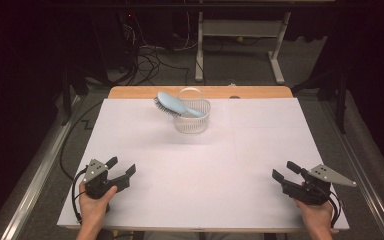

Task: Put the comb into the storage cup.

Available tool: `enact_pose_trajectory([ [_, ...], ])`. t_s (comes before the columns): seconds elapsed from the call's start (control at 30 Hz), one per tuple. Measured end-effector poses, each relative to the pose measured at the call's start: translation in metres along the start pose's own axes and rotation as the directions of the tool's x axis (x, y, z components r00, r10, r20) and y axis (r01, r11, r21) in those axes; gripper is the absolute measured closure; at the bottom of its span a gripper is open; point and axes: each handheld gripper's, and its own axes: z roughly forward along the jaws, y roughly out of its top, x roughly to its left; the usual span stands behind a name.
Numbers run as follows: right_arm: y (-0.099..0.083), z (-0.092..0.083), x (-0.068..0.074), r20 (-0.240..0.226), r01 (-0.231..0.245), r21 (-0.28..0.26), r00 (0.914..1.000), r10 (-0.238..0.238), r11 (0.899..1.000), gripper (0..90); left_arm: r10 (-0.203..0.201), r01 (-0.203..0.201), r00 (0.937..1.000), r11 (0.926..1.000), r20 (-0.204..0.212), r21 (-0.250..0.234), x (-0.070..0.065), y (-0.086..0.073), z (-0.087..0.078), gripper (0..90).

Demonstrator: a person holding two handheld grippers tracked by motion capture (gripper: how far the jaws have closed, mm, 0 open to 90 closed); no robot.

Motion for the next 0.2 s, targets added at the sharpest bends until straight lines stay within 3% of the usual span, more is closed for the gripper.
enact_pose_trajectory([
  [0.2, -0.0003, 0.0001, 0.0004, 0.002, 0.001, 0.002, 1.0, -0.001, 1.0, 33.6, -0.002, 0.002, 1.0, 1.0, 0.003, 0.002, -0.0004, -0.0003, 0.0006, 25.1],
])
